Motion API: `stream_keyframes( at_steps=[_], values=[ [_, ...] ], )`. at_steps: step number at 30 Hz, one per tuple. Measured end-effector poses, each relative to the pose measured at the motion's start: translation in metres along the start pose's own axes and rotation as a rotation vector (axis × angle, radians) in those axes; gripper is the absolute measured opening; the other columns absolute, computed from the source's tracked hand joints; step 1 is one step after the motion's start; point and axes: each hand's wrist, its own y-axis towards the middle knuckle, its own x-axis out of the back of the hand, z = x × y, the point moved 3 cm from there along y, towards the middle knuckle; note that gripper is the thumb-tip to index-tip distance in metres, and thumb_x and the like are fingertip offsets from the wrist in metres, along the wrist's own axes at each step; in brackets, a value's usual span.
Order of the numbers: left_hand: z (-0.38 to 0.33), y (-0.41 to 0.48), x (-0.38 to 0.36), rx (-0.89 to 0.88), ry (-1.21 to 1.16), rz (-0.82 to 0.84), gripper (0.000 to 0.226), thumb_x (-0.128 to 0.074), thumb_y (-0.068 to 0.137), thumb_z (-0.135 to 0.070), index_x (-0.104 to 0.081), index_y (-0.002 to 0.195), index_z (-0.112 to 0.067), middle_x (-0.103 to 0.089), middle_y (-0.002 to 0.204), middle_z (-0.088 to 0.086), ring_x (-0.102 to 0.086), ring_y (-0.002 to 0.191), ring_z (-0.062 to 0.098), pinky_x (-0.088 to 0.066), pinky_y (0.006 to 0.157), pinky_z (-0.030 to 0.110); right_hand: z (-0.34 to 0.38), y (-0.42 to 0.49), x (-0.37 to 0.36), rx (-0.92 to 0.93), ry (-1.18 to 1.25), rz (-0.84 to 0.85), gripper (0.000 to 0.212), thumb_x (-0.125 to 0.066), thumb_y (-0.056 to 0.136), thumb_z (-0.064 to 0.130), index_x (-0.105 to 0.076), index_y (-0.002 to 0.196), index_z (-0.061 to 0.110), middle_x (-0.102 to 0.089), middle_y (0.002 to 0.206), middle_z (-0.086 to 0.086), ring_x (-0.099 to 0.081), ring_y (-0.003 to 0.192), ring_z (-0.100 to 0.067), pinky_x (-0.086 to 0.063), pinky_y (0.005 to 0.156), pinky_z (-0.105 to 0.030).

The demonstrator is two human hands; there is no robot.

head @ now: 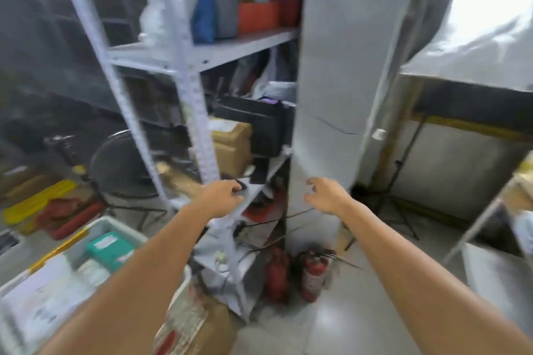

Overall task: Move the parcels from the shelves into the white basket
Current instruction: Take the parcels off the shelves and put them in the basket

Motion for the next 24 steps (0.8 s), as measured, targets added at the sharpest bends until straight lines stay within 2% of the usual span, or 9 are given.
stream_keyframes(
  at_steps=[4, 7, 13, 17, 21, 24],
  values=[
    [-0.122, 0.060, -0.022, -0.201, 0.024, 0.076, 0.041, -0.054, 0.092, -0.037, -0.054, 0.131, -0.024, -0.061, 0.128, 0.003, -0.055, 0.117, 0.025, -0.044, 0.097, 0.033, -0.111, -0.039, 0.063, -0.219, 0.042, -0.150, 0.052, -0.059, 0.090, 0.039, -0.050, 0.137, 0.020, -0.058, 0.135, -0.009, -0.055, 0.122, -0.028, -0.045, 0.101, -0.036],
    [-0.213, 0.102, -0.051, -0.338, 0.060, 0.152, 0.045, -0.052, 0.092, -0.038, -0.050, 0.134, -0.024, -0.058, 0.133, 0.005, -0.053, 0.121, 0.026, -0.043, 0.099, 0.033, -0.189, -0.077, 0.097, -0.405, 0.049, -0.248, 0.051, -0.057, 0.090, 0.038, -0.050, 0.138, 0.021, -0.057, 0.137, -0.005, -0.053, 0.125, -0.025, -0.043, 0.099, -0.032],
    [-0.379, 0.144, -0.131, -0.673, 0.105, 0.271, 0.041, -0.053, 0.089, -0.043, -0.053, 0.128, -0.031, -0.063, 0.121, -0.002, -0.057, 0.112, 0.022, -0.047, 0.090, 0.031, -0.305, -0.174, 0.127, -0.790, 0.099, -0.399, 0.052, -0.057, 0.091, 0.033, -0.048, 0.139, 0.016, -0.054, 0.138, -0.011, -0.050, 0.127, -0.028, -0.041, 0.099, -0.032],
    [-0.468, 0.126, -0.172, -0.941, 0.141, 0.381, 0.035, -0.055, 0.087, -0.041, -0.058, 0.121, -0.032, -0.066, 0.113, -0.002, -0.062, 0.102, 0.022, -0.051, 0.087, 0.033, -0.328, -0.240, 0.121, -1.001, 0.134, -0.508, 0.043, -0.061, 0.089, 0.036, -0.058, 0.127, 0.015, -0.061, 0.129, -0.011, -0.060, 0.114, -0.029, -0.050, 0.089, -0.033],
    [-0.530, 0.069, -0.202, -1.173, 0.192, 0.451, 0.040, -0.058, 0.090, -0.040, -0.056, 0.127, -0.027, -0.065, 0.119, 0.003, -0.062, 0.107, 0.025, -0.048, 0.091, 0.032, -0.323, -0.317, 0.104, -1.166, 0.208, -0.622, 0.037, -0.062, 0.087, 0.036, -0.060, 0.120, 0.020, -0.064, 0.122, -0.010, -0.061, 0.109, -0.029, -0.049, 0.086, -0.032],
    [-0.561, 0.008, -0.216, -1.355, 0.159, 0.477, 0.040, -0.061, 0.090, -0.037, -0.057, 0.126, -0.021, -0.066, 0.118, 0.008, -0.060, 0.110, 0.027, -0.046, 0.095, 0.035, -0.308, -0.381, 0.085, -1.285, 0.254, -0.709, 0.042, -0.061, 0.088, 0.037, -0.057, 0.127, 0.022, -0.062, 0.129, -0.008, -0.059, 0.114, -0.028, -0.048, 0.091, -0.032]
  ],
)
